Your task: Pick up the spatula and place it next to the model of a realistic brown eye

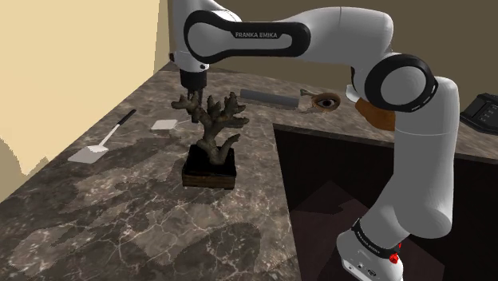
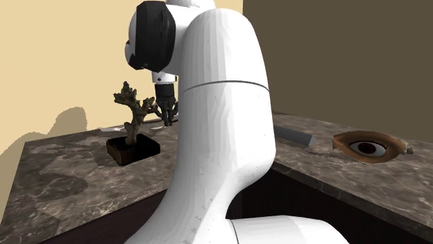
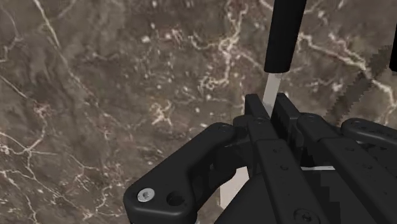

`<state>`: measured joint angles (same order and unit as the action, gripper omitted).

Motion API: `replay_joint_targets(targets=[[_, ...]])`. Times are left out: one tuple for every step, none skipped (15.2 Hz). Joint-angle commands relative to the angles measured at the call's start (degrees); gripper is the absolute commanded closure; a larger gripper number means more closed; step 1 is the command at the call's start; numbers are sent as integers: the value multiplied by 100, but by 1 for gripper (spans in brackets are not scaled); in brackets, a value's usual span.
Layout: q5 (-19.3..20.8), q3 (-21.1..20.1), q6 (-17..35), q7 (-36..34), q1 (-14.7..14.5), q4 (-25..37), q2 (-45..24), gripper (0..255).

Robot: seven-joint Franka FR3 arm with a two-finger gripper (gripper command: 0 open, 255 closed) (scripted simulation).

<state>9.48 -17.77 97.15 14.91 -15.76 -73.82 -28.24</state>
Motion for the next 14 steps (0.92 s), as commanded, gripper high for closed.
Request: replay_joint_targets(targets=[[-3, -1, -149, 17, -7, 148, -1, 255], [-3, -2, -229, 21, -16, 235, -7, 255], [-2, -3, -311, 25, -25, 325, -15, 255], [0, -3, -393, 30, -35, 419, -25, 255], [2, -4, -478, 34, -46, 516, -37, 255], [5, -4, -563, 38, -58, 616, -52, 255], [9, -4, -651, 42, -71, 721, -69, 255], [13, -4, -740, 46, -84, 830, -88, 255], [18, -3, -831, 50, -99, 944, -110, 255], [24, -3, -924, 54, -115, 1063, -136, 255], [32, -2, -1019, 59, -132, 1188, -164, 255], [40, 0, -1117, 63, -151, 1318, -196, 255], [49, 2, -1218, 68, -171, 1456, -233, 255], [59, 4, -1322, 73, -193, 1601, -273, 255]])
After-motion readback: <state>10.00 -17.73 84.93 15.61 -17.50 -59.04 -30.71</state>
